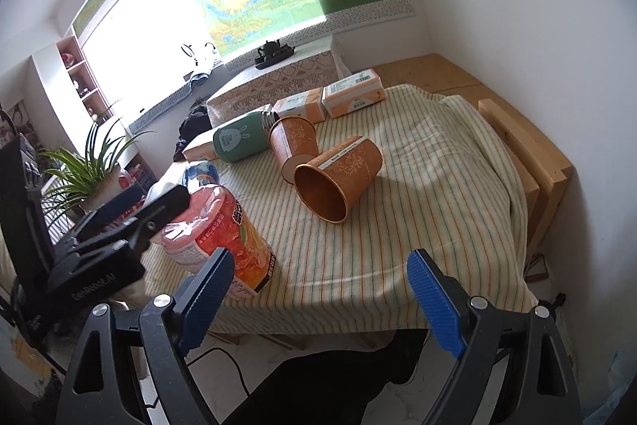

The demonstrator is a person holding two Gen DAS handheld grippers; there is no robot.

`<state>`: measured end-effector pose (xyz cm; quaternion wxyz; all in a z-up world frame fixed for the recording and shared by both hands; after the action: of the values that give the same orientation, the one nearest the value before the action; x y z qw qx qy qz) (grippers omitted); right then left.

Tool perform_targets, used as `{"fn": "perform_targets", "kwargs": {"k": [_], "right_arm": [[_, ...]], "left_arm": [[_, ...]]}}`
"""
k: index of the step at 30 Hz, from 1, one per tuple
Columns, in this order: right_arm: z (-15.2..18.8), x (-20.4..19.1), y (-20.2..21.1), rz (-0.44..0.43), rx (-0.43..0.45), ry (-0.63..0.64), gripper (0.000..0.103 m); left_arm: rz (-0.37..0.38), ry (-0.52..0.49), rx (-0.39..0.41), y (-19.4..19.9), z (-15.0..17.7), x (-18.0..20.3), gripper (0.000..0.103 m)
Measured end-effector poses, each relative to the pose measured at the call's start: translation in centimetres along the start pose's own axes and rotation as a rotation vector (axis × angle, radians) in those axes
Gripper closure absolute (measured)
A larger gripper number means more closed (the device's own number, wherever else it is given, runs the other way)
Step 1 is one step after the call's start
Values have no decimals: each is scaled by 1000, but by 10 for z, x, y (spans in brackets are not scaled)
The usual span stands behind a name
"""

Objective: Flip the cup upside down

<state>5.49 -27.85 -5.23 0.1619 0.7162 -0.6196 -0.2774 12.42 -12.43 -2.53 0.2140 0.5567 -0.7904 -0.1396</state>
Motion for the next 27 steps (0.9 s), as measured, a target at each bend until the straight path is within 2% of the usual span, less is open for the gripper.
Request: {"fn": "perform_targets", "kwargs": {"k": [5, 9, 13, 18, 27], "right_arm": [[2, -14, 12, 32, 48, 54, 17], [10, -35, 28, 104, 134, 153, 17], [17, -58, 43, 185, 215, 245, 17], [24, -72, 60, 227, 291, 260, 15], [38, -93, 79, 249, 340, 287, 11]], "left_arm": [[-31, 58, 54, 42, -5, -24, 1], [-75, 97, 60, 71, 5, -44, 1], [-136, 88, 76, 95, 21, -55, 1], [-196, 69, 118, 123, 35, -59, 1], [-229, 92, 147, 147, 51, -57, 1]]}}
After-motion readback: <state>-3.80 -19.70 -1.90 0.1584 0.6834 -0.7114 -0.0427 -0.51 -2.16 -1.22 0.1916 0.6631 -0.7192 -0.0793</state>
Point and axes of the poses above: each gripper's, at about its wrist camera, not at the fingertips, and y roughly against the way its jaws point, x to its right, z to its underside, the point moved 2 cm from there along -y, roughly the way its jaws point, and after that the axes turned 9 degrees about y, right-handed, at the moved point
